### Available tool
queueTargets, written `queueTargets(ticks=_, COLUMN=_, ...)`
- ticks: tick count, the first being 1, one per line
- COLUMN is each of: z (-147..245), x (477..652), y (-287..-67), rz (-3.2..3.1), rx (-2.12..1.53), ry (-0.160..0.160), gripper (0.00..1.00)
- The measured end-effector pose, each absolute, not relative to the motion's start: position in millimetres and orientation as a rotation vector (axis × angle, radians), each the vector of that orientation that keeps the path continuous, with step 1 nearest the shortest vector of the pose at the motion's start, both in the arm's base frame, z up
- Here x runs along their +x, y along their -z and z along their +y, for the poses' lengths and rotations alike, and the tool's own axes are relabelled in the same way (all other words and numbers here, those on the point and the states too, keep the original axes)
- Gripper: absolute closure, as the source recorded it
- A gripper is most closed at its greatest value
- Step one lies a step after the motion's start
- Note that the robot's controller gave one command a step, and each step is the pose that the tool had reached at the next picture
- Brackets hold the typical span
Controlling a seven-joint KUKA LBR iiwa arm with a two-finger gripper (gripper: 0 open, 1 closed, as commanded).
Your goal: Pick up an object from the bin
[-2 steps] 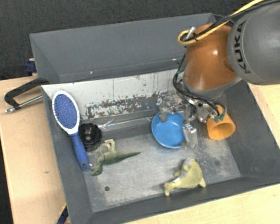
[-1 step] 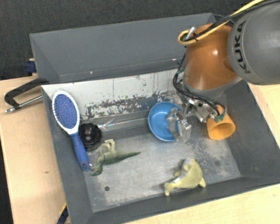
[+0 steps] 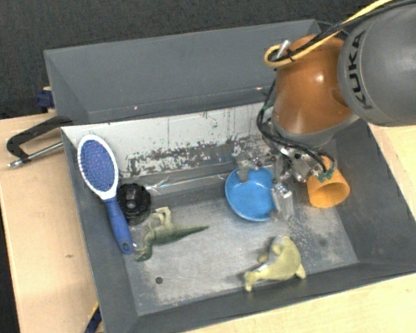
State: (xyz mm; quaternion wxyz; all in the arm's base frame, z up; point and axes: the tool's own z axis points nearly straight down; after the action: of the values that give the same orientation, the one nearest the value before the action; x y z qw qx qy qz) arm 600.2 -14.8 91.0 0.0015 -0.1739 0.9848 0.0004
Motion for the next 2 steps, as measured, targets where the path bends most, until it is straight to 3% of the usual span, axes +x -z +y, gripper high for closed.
queueTargets(ticks=1, z=-15.0, x=600.1, y=-91.1, rz=3.091, rx=-0.546, ry=-0.001, gripper=1.0)
queueTargets(ticks=2, z=-14.8, x=600.2, y=-91.0, rz=3.091, rx=-0.546, ry=-0.001, gripper=0.0)
